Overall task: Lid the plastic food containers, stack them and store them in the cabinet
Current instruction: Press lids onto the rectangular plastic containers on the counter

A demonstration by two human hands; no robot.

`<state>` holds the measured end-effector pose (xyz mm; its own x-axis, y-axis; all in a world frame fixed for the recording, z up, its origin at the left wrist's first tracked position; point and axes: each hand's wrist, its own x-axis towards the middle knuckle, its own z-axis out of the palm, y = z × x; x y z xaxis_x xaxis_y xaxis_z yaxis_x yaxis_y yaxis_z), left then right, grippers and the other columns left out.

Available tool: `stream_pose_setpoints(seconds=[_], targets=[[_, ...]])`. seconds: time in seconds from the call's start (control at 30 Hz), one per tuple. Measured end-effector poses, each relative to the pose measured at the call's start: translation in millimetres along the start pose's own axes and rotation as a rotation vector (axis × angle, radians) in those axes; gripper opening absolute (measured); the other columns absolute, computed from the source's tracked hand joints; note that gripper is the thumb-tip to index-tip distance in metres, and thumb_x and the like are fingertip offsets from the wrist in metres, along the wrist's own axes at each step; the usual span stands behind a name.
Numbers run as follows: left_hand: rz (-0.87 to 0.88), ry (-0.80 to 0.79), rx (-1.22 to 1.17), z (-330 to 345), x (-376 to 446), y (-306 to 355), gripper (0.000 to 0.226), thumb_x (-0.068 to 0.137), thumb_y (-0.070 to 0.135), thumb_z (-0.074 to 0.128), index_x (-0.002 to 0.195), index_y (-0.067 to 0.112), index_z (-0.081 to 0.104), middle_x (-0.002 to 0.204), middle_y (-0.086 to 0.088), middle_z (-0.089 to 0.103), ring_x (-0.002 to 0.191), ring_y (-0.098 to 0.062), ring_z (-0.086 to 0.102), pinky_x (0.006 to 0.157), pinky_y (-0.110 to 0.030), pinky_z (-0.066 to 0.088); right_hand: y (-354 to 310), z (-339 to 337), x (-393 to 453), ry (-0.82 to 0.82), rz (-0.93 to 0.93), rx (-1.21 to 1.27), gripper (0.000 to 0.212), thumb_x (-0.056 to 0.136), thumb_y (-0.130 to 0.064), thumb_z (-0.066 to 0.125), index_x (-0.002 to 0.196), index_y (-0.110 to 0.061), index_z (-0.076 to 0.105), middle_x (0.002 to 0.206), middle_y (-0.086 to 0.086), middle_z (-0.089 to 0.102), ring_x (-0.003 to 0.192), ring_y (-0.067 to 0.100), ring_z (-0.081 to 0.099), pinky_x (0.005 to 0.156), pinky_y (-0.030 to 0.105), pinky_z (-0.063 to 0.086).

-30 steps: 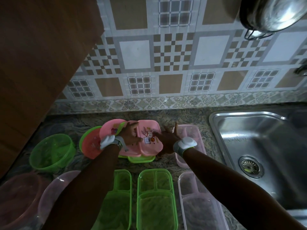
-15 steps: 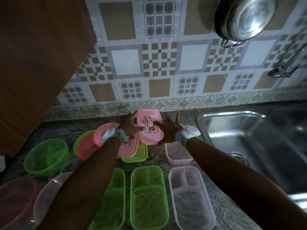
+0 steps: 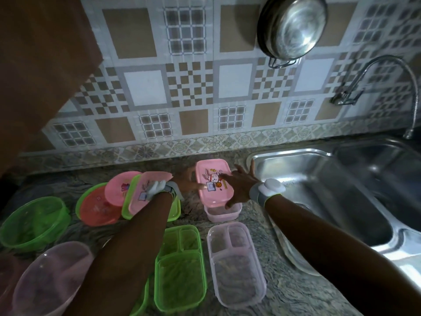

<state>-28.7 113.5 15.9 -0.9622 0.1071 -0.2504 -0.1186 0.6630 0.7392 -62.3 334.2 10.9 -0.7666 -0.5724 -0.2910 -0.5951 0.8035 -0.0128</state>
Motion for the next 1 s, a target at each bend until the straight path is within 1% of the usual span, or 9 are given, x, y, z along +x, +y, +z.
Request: stream_pose_setpoints(seconds=[0.03, 0.13, 0.3, 0.43, 0.53, 0.67, 0.8, 0.9, 1.0], targets=[[0.000, -0.009, 0.016, 4, 0, 1, 0.077, 0.084, 0.009, 0.078, 0.149, 0.005, 0.038, 0.148, -0.014, 0.050, 0.138, -0.029, 0.046, 0.103, -0.026, 0.035, 3, 2, -2, -0.009, 0.006, -0.003, 0.116, 0.062, -0.070, 0.074, 0.154, -0.033, 0.013, 0.157, 0.013, 0.029, 0.149, 0.039, -0.001, 0.111, 0.069, 0.000], [-0.005, -0.037, 0.071, 11, -1, 0, 0.081, 0.084, 0.017, 0.079, 0.152, 0.010, 0.035, 0.151, -0.011, 0.047, 0.140, -0.028, 0.044, 0.111, -0.030, 0.035, 4, 9, -6, -0.013, 0.019, -0.050, 0.116, 0.060, -0.073, 0.071, 0.153, -0.035, 0.013, 0.156, 0.012, 0.031, 0.149, 0.038, 0.001, 0.104, 0.074, -0.013], [-0.036, -0.081, 0.132, 17, 0, -2, 0.089, 0.084, 0.025, 0.079, 0.155, 0.014, 0.028, 0.156, -0.010, 0.041, 0.143, -0.029, 0.041, 0.113, -0.034, 0.033, 7, 19, -10, -0.040, 0.018, -0.030, 0.119, 0.056, -0.077, 0.072, 0.152, -0.033, 0.016, 0.154, 0.012, 0.033, 0.148, 0.041, 0.000, 0.103, 0.078, -0.013], [-0.060, -0.093, 0.150, 22, 1, -6, 0.085, 0.084, 0.025, 0.080, 0.154, 0.014, 0.032, 0.153, -0.009, 0.046, 0.140, -0.027, 0.044, 0.103, -0.024, 0.032, 8, 27, -12, -0.021, 0.013, 0.003, 0.121, 0.053, -0.078, 0.071, 0.151, -0.033, 0.017, 0.155, 0.014, 0.031, 0.148, 0.042, -0.002, 0.101, 0.075, -0.019], [-0.056, -0.098, 0.128, 23, 3, -8, 0.083, 0.084, 0.020, 0.080, 0.153, 0.013, 0.034, 0.151, -0.009, 0.048, 0.140, -0.026, 0.045, 0.100, -0.020, 0.030, 8, 31, -12, -0.041, 0.022, 0.019, 0.123, 0.052, -0.079, 0.071, 0.152, -0.034, 0.014, 0.157, 0.018, 0.024, 0.147, 0.043, -0.004, 0.107, 0.075, -0.010], [-0.049, -0.117, 0.127, 20, 4, -7, 0.087, 0.083, 0.013, 0.080, 0.154, 0.010, 0.031, 0.152, -0.010, 0.046, 0.141, -0.027, 0.044, 0.100, -0.020, 0.031, 7, 33, -12, -0.002, 0.027, -0.031, 0.125, 0.049, -0.088, 0.064, 0.151, -0.036, 0.014, 0.157, 0.023, 0.018, 0.148, 0.042, -0.003, 0.095, 0.074, -0.026], [-0.069, -0.132, 0.197, 20, 4, -9, 0.095, 0.084, 0.020, 0.080, 0.158, 0.013, 0.020, 0.158, -0.009, 0.037, 0.144, -0.027, 0.039, 0.098, -0.018, 0.030, 15, 26, -10, -0.044, 0.030, 0.035, 0.116, 0.049, -0.090, 0.061, 0.148, -0.046, 0.020, 0.154, 0.012, 0.027, 0.149, 0.034, 0.000, 0.098, 0.080, -0.016], [-0.088, -0.129, 0.280, 20, 5, -10, 0.101, 0.084, 0.030, 0.079, 0.159, 0.012, 0.014, 0.164, -0.009, 0.026, 0.148, -0.027, 0.032, 0.112, -0.027, 0.030, 25, 19, -9, -0.077, 0.018, 0.046, 0.107, 0.052, -0.085, 0.065, 0.146, -0.051, 0.025, 0.149, 0.003, 0.034, 0.148, 0.028, 0.006, 0.097, 0.081, -0.015], [-0.070, -0.169, 0.296, 16, 5, -11, 0.113, 0.077, 0.037, 0.085, 0.159, 0.012, 0.011, 0.165, -0.007, 0.022, 0.151, -0.024, 0.026, 0.117, -0.028, 0.024, 31, 17, -5, -0.086, 0.023, 0.041, 0.114, 0.049, -0.085, 0.068, 0.148, -0.050, 0.021, 0.154, -0.001, 0.026, 0.150, 0.027, 0.003, 0.098, 0.081, -0.011]])
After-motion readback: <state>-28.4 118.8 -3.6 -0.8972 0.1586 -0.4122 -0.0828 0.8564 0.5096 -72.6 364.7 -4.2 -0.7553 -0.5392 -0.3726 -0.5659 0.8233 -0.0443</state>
